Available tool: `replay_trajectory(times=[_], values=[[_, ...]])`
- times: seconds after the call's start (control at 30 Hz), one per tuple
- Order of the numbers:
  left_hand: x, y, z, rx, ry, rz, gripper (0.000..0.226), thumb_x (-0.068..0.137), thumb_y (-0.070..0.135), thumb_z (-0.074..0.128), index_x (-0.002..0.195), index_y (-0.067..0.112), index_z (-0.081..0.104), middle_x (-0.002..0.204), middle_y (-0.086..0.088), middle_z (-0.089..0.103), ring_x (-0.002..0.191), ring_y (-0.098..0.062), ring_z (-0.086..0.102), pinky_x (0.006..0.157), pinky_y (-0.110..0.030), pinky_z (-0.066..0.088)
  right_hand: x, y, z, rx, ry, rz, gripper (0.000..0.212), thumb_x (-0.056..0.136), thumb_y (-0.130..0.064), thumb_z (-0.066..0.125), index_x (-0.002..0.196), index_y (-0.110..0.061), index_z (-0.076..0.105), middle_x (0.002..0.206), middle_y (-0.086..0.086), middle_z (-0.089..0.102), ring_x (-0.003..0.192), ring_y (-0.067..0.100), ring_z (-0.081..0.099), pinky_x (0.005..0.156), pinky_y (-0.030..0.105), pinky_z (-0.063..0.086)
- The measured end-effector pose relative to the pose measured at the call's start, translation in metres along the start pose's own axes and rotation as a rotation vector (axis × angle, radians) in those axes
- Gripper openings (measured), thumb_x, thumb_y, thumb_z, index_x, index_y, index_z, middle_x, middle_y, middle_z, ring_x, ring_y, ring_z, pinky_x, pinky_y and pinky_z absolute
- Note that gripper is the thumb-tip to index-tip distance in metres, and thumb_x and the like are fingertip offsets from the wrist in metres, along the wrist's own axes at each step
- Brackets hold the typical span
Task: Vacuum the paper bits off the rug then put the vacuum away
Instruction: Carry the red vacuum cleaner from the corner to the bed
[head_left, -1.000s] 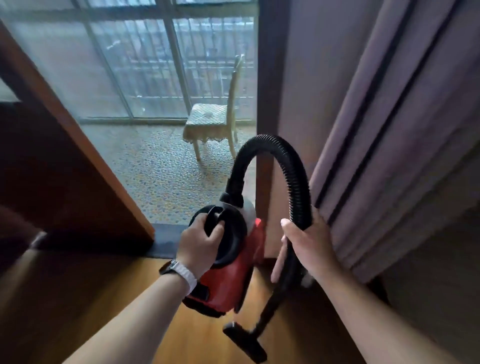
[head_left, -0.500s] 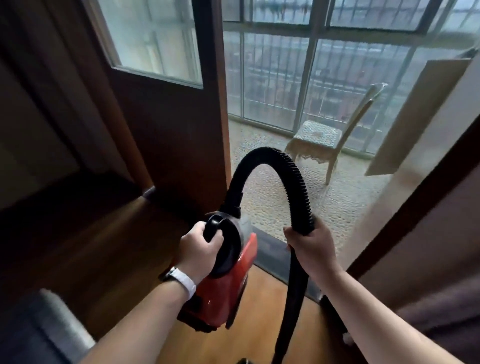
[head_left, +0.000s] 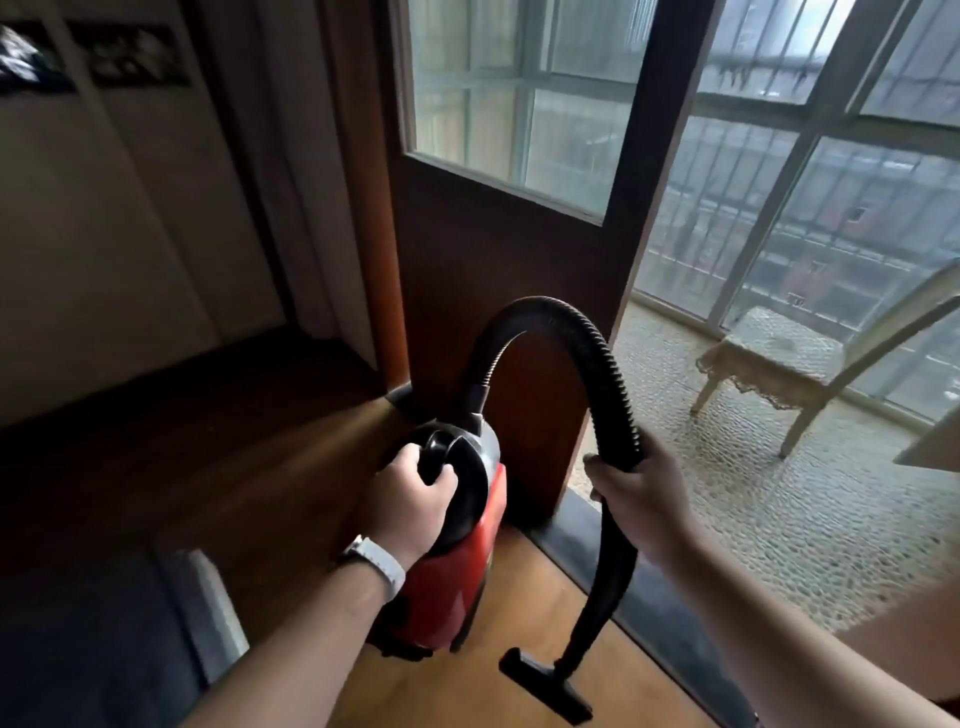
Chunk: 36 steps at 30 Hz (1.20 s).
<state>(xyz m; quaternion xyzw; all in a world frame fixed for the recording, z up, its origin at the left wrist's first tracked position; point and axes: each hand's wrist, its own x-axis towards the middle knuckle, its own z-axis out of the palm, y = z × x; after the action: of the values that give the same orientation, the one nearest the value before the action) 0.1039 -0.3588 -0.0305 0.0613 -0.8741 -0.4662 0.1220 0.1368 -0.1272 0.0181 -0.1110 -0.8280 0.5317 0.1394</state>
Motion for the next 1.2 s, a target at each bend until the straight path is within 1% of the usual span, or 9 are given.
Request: replay_trajectory(times=[0.1,0.23,0.43,0.67,0.77,0.93,1.0,1.07,1.2], values=[[0.032,-0.017,-0.011,0.004,0.02,-0.019,0.022,0.076,0.035,0.062,0.068,0.018,0.052,0.063,0.005,0.063,0.064,-0.022,0.062,0.063,-0.036,0.052,0.032,-0.009,0.031,0.006,-0.062,-0.032,0.017,0.078,-0.004,0.069,0.079,-0.01,0.054,0.054,-0.002,0.056,0.046,0.013,0.06,0.047,0.027,0.044],[0.081,-0.038,-0.015,0.042,0.062,-0.09,0.025,0.072,0.041,0.056,0.069,0.016,0.053,0.064,0.004,0.063,0.065,-0.023,0.062,0.062,-0.036,0.051,0.084,-0.015,0.076,0.034,-0.156,-0.032,0.02,0.078,-0.006,0.068,0.076,-0.015,0.051,0.054,-0.003,0.057,0.053,0.023,0.064,0.049,0.033,0.047],[0.165,-0.062,-0.011,0.05,0.167,-0.201,0.017,0.083,0.014,0.066,0.07,0.011,0.055,0.065,0.0,0.061,0.065,-0.019,0.058,0.062,-0.032,0.044,0.182,-0.017,0.16,0.106,-0.318,-0.034,0.018,0.079,-0.007,0.067,0.076,-0.019,0.054,0.055,0.003,0.06,0.049,0.017,0.061,0.051,0.041,0.051],[0.261,-0.069,-0.024,0.131,0.313,-0.306,0.019,0.085,0.019,0.065,0.072,0.012,0.052,0.067,-0.001,0.059,0.066,-0.021,0.057,0.062,-0.035,0.043,0.294,-0.044,0.248,0.179,-0.517,-0.044,0.016,0.077,-0.007,0.067,0.084,-0.02,0.059,0.065,0.012,0.066,0.054,0.022,0.062,0.054,0.049,0.054],[0.295,-0.072,-0.039,0.164,0.382,-0.344,0.019,0.087,0.02,0.064,0.075,0.009,0.054,0.068,-0.001,0.059,0.062,-0.012,0.053,0.054,-0.028,0.032,0.327,-0.062,0.288,0.172,-0.566,-0.096,0.015,0.076,-0.005,0.065,0.085,-0.015,0.059,0.061,0.012,0.064,0.051,0.022,0.06,0.052,0.049,0.052],[0.343,-0.097,-0.071,0.131,0.461,-0.418,0.018,0.088,0.016,0.063,0.074,0.011,0.053,0.067,0.0,0.058,0.06,-0.007,0.052,0.048,-0.013,0.033,0.358,-0.092,0.358,0.132,-0.662,-0.148,0.014,0.077,-0.008,0.067,0.085,-0.014,0.057,0.066,0.016,0.064,0.057,0.034,0.063,0.051,0.043,0.052],[0.362,-0.116,-0.083,0.117,0.476,-0.45,0.019,0.088,0.016,0.063,0.075,0.006,0.054,0.067,-0.006,0.059,0.06,-0.015,0.054,0.049,-0.015,0.036,0.37,-0.102,0.391,0.097,-0.699,-0.166,0.015,0.078,-0.01,0.067,0.086,-0.016,0.057,0.07,0.021,0.064,0.053,0.027,0.059,0.048,0.037,0.048],[0.382,-0.14,-0.096,0.116,0.478,-0.488,0.019,0.088,0.02,0.063,0.076,0.008,0.054,0.068,-0.006,0.06,0.061,-0.019,0.057,0.053,-0.028,0.04,0.381,-0.111,0.429,0.073,-0.713,-0.182,0.015,0.078,-0.012,0.068,0.085,-0.016,0.055,0.073,0.024,0.062,0.054,0.021,0.055,0.049,0.036,0.046],[0.429,-0.193,-0.129,0.087,0.459,-0.531,0.009,0.089,0.02,0.063,0.082,0.016,0.059,0.07,0.002,0.063,0.061,-0.008,0.058,0.051,-0.024,0.038,0.396,-0.134,0.506,0.034,-0.735,-0.18,0.016,0.077,-0.01,0.066,0.083,-0.014,0.052,0.067,0.017,0.058,0.057,0.023,0.055,0.049,0.038,0.047]])
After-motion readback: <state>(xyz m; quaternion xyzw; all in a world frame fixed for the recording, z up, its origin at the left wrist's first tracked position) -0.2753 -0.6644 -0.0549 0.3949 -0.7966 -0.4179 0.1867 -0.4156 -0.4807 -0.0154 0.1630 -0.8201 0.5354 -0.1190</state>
